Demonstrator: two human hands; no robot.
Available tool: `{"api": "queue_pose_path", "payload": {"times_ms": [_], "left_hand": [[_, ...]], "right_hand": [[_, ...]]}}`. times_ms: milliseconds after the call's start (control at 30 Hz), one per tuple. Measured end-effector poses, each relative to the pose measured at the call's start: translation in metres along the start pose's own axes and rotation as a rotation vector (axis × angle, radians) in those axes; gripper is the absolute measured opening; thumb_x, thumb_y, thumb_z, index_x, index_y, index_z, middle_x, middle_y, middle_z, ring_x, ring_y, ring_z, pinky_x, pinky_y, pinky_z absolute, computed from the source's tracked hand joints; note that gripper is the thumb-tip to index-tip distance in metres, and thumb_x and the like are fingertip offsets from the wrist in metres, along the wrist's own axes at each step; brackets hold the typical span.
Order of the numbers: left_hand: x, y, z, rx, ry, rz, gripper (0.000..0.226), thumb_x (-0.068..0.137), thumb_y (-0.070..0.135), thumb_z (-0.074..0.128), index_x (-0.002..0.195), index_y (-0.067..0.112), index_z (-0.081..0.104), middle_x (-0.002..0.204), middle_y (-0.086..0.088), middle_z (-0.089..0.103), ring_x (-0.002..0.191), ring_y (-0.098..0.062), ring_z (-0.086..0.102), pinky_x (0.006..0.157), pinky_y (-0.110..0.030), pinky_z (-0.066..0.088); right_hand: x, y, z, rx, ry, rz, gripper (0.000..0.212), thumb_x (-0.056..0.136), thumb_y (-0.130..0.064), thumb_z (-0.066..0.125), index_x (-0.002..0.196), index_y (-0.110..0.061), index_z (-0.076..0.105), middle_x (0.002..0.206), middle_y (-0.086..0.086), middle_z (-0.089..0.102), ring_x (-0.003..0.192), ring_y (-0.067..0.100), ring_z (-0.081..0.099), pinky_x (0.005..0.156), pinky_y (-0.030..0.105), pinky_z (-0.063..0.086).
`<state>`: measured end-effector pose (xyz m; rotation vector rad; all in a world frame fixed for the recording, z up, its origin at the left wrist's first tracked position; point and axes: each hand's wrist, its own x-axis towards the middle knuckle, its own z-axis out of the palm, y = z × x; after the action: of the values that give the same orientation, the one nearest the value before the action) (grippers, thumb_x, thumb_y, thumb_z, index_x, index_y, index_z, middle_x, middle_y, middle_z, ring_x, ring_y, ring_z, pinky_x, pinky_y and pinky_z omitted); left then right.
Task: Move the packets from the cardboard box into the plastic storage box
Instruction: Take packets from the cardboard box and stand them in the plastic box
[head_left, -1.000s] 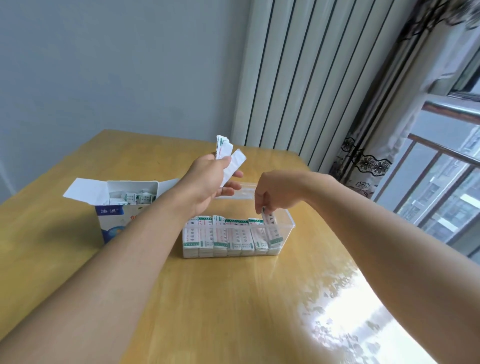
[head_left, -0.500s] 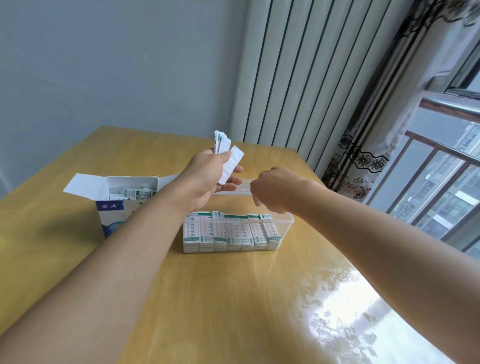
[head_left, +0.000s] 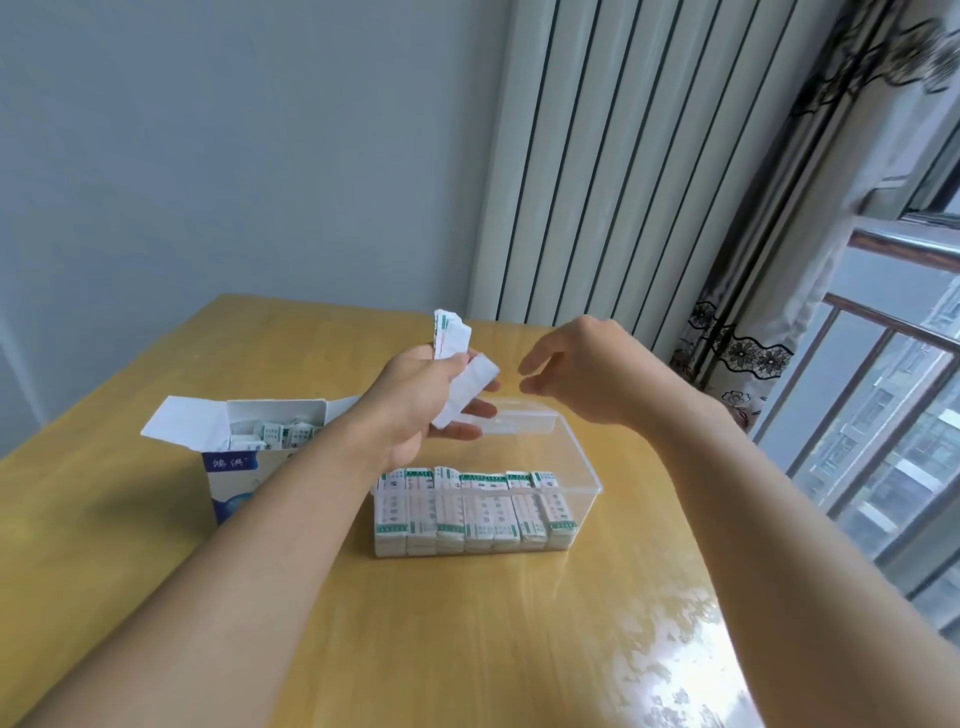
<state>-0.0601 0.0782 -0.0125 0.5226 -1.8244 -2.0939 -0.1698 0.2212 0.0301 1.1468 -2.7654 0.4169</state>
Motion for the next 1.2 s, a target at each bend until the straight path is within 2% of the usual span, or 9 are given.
{"api": "queue_pose_path", "payload": {"times_ms": [100,167,267,467,700,833,967,1067,1200], "left_hand": [[0.0,-0.001,0.002,0.034,-0.021,-0.017,0.02,0.107,0.022,0.048,0.115,0.014,0.065,0.095,-0.007,0.077,0.064,-0.015,0.071,0.046,-0.024,0.049],[0.0,-0.004,0.004,0.065,-0.021,-0.021,0.021,0.107,0.022,0.049,0.113,0.013,0.067,0.09,-0.007,0.075,0.062,-0.016,0.065,0.044,-0.022,0.043],[0.0,-0.007,0.005,0.112,-0.035,-0.043,0.019,0.107,0.023,0.05,0.111,0.014,0.066,0.088,-0.007,0.077,0.061,-0.017,0.063,0.042,-0.022,0.04],[-0.004,-0.004,0.008,0.036,-0.155,-0.103,0.029,0.105,0.026,0.054,0.122,0.003,0.061,0.1,-0.013,0.078,0.084,-0.032,0.077,0.052,-0.029,0.058],[-0.003,-0.007,0.005,-0.007,-0.212,-0.155,0.034,0.11,0.027,0.039,0.129,0.004,0.057,0.103,-0.019,0.077,0.089,-0.039,0.076,0.056,-0.035,0.061],[-0.002,-0.009,0.006,0.019,-0.243,-0.162,0.028,0.108,0.026,0.046,0.124,0.007,0.058,0.104,-0.017,0.077,0.091,-0.037,0.076,0.059,-0.034,0.063],[0.001,-0.01,0.006,0.006,-0.218,-0.133,0.029,0.106,0.024,0.05,0.123,0.004,0.061,0.104,-0.016,0.077,0.092,-0.037,0.076,0.065,-0.032,0.064],[0.002,-0.01,0.004,-0.078,-0.152,-0.121,0.025,0.107,0.019,0.048,0.121,0.001,0.058,0.104,-0.02,0.076,0.093,-0.04,0.075,0.067,-0.035,0.065],[0.005,-0.011,0.002,-0.185,-0.078,-0.133,0.038,0.107,0.029,0.047,0.126,-0.002,0.057,0.106,-0.027,0.073,0.095,-0.047,0.072,0.073,-0.043,0.065]], "right_hand": [[-0.009,0.003,0.015,0.459,0.106,0.102,0.028,0.079,-0.053,0.081,0.096,-0.033,0.073,0.08,-0.01,0.074,0.069,0.006,0.069,0.049,0.014,0.043],[-0.012,0.001,0.032,0.518,0.105,0.099,0.033,0.074,-0.057,0.083,0.088,-0.028,0.074,0.074,-0.011,0.074,0.065,0.004,0.066,0.051,0.015,0.042],[-0.01,0.0,0.037,0.524,0.119,0.091,0.025,0.076,-0.05,0.085,0.079,-0.027,0.077,0.065,-0.012,0.07,0.056,0.002,0.055,0.046,0.012,0.036],[-0.01,0.009,0.032,0.598,0.059,0.048,0.02,0.078,-0.038,0.086,0.072,-0.022,0.076,0.068,-0.004,0.073,0.047,0.001,0.042,0.042,0.013,0.03],[-0.005,0.011,0.034,0.502,0.094,0.044,0.017,0.085,-0.036,0.081,0.076,-0.024,0.073,0.072,-0.009,0.07,0.054,0.0,0.054,0.048,0.011,0.037],[-0.006,0.011,0.032,0.623,0.132,0.042,0.015,0.085,-0.022,0.082,0.077,-0.019,0.07,0.076,-0.003,0.076,0.068,0.014,0.07,0.065,0.032,0.06],[-0.007,0.011,0.031,0.673,0.186,0.039,0.014,0.085,-0.016,0.083,0.091,-0.023,0.072,0.076,-0.004,0.077,0.067,0.013,0.072,0.071,0.038,0.063],[-0.008,0.011,0.026,0.745,0.309,0.056,0.012,0.086,-0.018,0.081,0.096,-0.024,0.078,0.078,-0.007,0.077,0.064,0.009,0.073,0.073,0.038,0.063],[-0.013,0.006,0.018,0.688,0.621,-0.072,0.008,0.084,-0.024,0.083,0.091,-0.022,0.081,0.078,-0.017,0.074,0.071,-0.002,0.07,0.074,0.018,0.059]]}}
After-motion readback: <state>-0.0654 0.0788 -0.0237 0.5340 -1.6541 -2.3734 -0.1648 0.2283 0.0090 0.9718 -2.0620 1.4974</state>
